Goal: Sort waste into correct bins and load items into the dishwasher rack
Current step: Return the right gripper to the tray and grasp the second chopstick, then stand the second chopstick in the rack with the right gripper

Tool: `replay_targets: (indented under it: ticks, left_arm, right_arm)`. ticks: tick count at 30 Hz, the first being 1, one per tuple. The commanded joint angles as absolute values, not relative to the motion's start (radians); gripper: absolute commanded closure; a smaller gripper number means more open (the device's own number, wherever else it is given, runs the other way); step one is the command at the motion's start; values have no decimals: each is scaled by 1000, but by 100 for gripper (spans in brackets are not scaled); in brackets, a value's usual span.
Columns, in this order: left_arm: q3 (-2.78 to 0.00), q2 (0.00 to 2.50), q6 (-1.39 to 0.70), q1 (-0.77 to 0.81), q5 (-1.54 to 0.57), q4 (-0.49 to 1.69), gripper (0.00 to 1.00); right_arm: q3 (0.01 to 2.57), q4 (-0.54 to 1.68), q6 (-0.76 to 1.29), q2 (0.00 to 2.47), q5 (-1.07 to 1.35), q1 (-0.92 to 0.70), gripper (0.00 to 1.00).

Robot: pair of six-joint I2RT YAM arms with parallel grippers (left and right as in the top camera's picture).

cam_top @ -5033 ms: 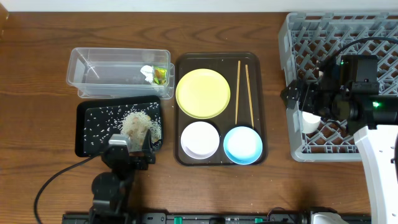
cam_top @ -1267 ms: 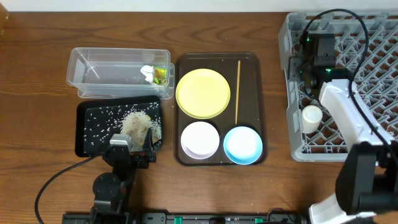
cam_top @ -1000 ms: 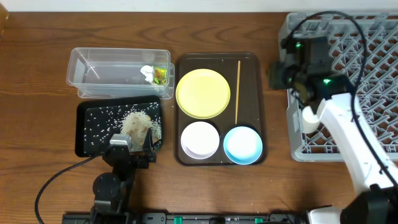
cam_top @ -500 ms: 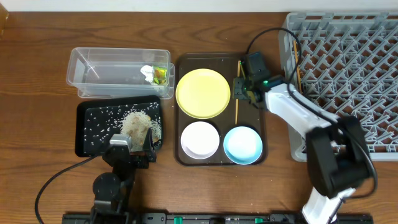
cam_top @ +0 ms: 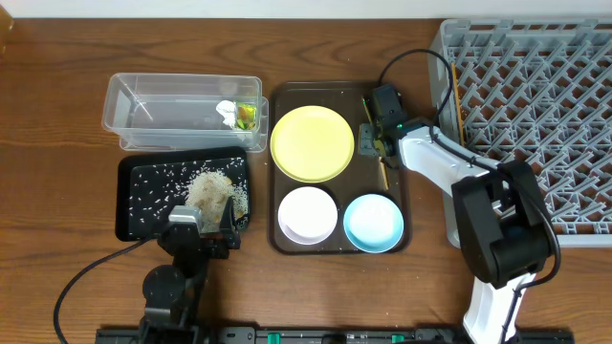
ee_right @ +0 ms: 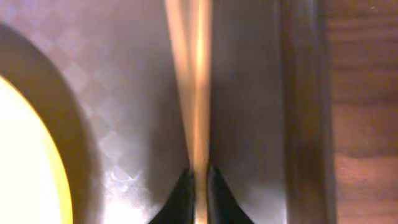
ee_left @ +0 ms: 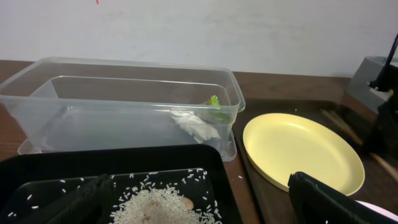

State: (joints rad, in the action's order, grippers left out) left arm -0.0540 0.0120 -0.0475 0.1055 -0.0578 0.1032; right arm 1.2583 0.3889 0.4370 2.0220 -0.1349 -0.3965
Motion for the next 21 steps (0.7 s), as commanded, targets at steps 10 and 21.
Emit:
replay_targets:
  ticks: [10, 21]
  left_arm:
    - [-25, 4, -34, 99, -68, 110, 9]
    - [-25, 4, -34, 99, -68, 110, 9]
  right_arm:
    - [1238, 570, 280, 1659, -71, -247, 99]
    - [1237, 468, 139, 1542, -65, 32, 99]
